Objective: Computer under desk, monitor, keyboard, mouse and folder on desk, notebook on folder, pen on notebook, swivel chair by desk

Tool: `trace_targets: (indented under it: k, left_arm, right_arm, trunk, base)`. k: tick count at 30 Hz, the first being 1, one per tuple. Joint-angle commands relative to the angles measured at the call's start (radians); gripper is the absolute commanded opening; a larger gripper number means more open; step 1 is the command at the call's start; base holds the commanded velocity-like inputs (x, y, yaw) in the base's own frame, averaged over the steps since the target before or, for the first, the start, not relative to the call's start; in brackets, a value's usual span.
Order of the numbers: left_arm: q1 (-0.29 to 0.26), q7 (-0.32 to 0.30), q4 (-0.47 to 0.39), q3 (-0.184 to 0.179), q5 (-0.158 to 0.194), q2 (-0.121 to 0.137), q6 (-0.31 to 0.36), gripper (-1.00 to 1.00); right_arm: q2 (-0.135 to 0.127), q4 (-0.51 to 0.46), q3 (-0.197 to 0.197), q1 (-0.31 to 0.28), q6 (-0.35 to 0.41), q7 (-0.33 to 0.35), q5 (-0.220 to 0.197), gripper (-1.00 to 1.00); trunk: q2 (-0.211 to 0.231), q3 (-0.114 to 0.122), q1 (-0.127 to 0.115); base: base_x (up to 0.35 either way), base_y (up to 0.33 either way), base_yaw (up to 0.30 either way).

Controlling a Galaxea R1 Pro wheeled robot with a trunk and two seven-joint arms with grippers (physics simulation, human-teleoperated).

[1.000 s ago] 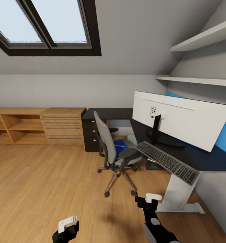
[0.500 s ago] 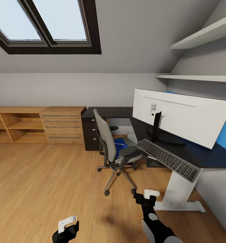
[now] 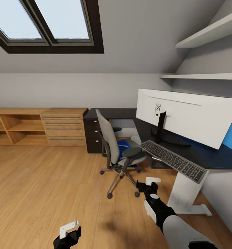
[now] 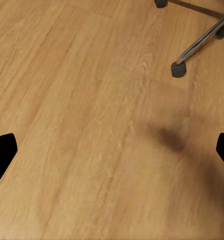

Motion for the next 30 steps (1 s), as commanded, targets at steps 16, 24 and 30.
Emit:
trace_targets:
  k: [16, 24, 30]
  left_arm:
    - [-0.014, 0.003, -0.046, -0.002, 0.008, 0.002, 0.134, 1.00]
    - [-0.065, 0.004, -0.256, -0.002, 0.008, 0.001, 0.390, 1.00]
    - [-0.073, 0.007, -0.292, -0.002, 0.009, -0.012, 0.456, 1.00]
  right_arm:
    - [-0.004, 0.004, 0.000, -0.007, -0.003, 0.004, 0.000, 1.00]
    - [-0.004, 0.014, -0.005, -0.007, -0.156, 0.001, -0.007, 1.00]
    - [-0.004, 0.050, -0.010, -0.008, -0.196, -0.002, -0.012, 1.00]
  trunk:
    - [-0.113, -0.051, 0.061]
    - [-0.169, -0.076, 0.092]
    - [-0.211, -0.095, 0.115]
  base:
    - [0.000, 0.000, 0.000]
    - [0.000, 0.000, 0.000]
    - [0.000, 0.000, 0.000]
